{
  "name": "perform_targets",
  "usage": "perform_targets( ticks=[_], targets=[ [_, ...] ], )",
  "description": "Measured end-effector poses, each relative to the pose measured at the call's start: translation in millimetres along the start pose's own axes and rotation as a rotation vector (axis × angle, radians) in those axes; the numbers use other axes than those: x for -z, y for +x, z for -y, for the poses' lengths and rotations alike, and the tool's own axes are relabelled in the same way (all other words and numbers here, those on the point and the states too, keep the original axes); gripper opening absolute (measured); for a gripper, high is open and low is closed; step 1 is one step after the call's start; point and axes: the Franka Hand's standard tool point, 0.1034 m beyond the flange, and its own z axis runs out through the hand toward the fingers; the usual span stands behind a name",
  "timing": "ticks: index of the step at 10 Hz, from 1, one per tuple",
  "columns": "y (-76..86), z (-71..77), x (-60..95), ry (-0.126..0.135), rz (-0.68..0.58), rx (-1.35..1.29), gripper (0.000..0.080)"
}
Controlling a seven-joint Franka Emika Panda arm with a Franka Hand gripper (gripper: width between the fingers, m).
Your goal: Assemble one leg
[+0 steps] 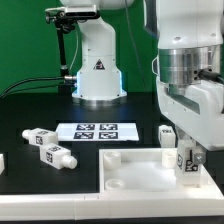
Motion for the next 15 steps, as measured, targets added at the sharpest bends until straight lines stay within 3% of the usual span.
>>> perform_targets(
  ticks=[2, 4, 5, 8, 10, 11, 12, 13, 14, 15],
  targets=[
    [2.9, 0.5, 0.7, -0.006, -0.019, 0.359, 0.0598],
    [0.2, 3.2, 4.6, -0.002, -0.025, 0.768, 0.0639],
    [-4.6, -0.1, 4.2, 0.004, -0.028, 0.814, 0.0639],
    [2.9, 0.3, 3.5, -0.009, -0.051, 1.105, 0.0648],
    [7.9, 6.1, 4.3, 0.019, -0.104, 1.229, 0.0648],
    [7.9, 5.3, 3.8, 0.016, -0.100, 1.216, 0.0648],
    [8.1, 5.3, 3.7, 0.017, -0.100, 1.208, 0.0560],
    [7.9, 5.1, 3.3, 0.021, -0.097, 1.114, 0.0393],
    [8.0, 5.0, 3.1, 0.024, -0.096, 1.052, 0.0393],
    [8.3, 4.9, 3.0, 0.025, -0.095, 1.025, 0.0284]
  ],
)
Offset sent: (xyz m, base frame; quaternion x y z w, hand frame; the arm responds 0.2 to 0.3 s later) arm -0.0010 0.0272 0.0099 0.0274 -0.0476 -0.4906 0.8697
